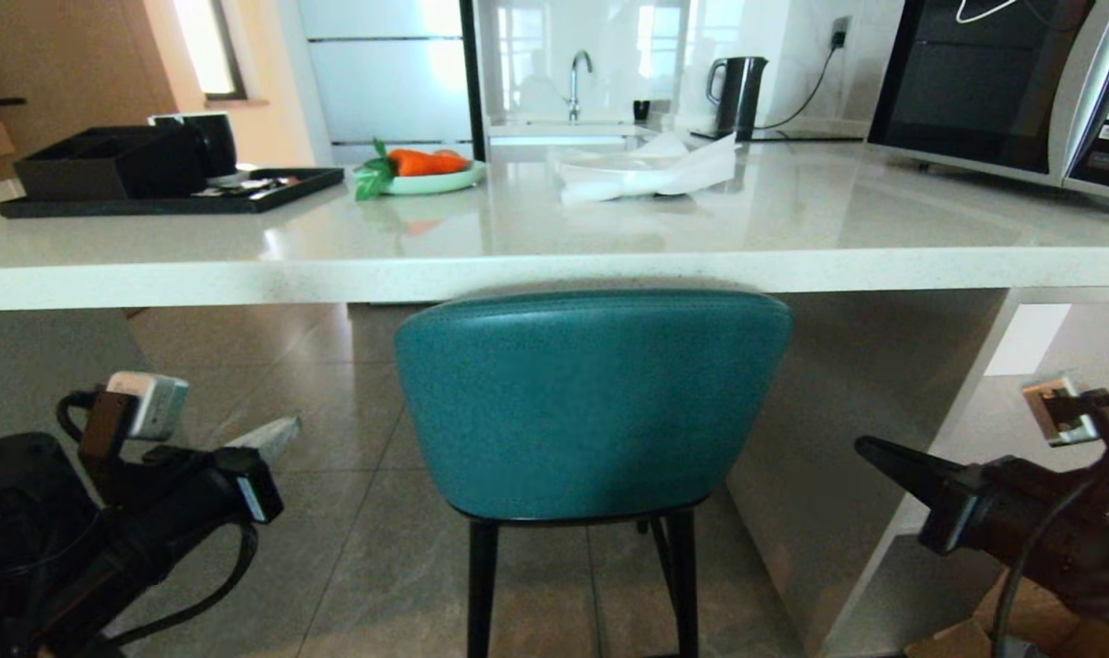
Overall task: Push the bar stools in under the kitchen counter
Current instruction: Pull the blue chair out from under the dining table
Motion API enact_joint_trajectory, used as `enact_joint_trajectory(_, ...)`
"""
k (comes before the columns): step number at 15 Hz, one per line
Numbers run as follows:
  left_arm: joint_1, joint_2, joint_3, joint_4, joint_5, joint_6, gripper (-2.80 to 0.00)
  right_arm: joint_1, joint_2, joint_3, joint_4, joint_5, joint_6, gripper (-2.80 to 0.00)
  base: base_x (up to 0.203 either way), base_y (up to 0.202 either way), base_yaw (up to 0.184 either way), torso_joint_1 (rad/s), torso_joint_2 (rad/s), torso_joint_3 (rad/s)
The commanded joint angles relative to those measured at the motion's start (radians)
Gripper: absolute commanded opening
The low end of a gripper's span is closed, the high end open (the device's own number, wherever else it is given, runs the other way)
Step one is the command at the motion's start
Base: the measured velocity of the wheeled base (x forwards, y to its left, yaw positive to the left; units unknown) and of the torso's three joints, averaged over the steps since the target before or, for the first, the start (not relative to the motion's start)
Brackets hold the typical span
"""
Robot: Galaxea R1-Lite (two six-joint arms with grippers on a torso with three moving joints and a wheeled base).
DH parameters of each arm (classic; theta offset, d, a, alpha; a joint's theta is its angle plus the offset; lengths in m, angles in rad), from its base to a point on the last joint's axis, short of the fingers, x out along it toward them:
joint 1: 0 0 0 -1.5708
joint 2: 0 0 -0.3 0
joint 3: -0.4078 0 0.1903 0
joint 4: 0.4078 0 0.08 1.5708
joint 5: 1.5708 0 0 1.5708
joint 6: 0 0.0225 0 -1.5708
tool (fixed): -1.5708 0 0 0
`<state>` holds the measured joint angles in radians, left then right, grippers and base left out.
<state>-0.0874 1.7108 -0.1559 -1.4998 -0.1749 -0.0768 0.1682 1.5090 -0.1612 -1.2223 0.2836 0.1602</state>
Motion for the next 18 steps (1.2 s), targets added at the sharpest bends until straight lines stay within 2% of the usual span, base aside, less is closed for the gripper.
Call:
enact_joint_trajectory(1,-0.019,0.124,-0.069,-0.029,0.0,-0.003,-2.8,-0.019,0.241,0.008,-0.206,0.003,0.004,-2.8,0.0,0.0,0.0,0.0,0.0,0.0)
enact_joint_trajectory(4,-0.045,0.184,-0.159,-0.03,0.017,-0.003,-2.8,-0.028,0.369,-0.069,-0.297,0.041,0.006,-2.8,0.0,0.0,0.0,0.0,0.0,0.0)
enact_joint_trajectory(6,-0.055,0.222,-0.222,-0.03,0.025,-0.003,-2.8,-0.028,0.419,-0.152,-0.306,0.054,0.007,-2.8,0.0,0.0,0.0,0.0,0.0,0.0)
enact_joint_trajectory(9,-0.097,0.265,-0.253,-0.03,0.035,-0.001,-2.8,-0.029,0.484,-0.244,-0.308,0.11,0.004,-2.8,0.0,0.0,0.0,0.0,0.0,0.0)
enact_joint_trajectory(12,-0.136,0.324,-0.327,-0.03,0.11,-0.002,-2.8,-0.029,0.53,-0.338,-0.308,0.114,0.001,-2.8,0.0,0.0,0.0,0.0,0.0,0.0)
enact_joint_trajectory(18,-0.141,0.343,-0.381,-0.03,0.122,-0.003,-2.8,-0.041,0.611,-0.457,-0.308,0.114,-0.001,-2.8,0.0,0.0,0.0,0.0,0.0,0.0)
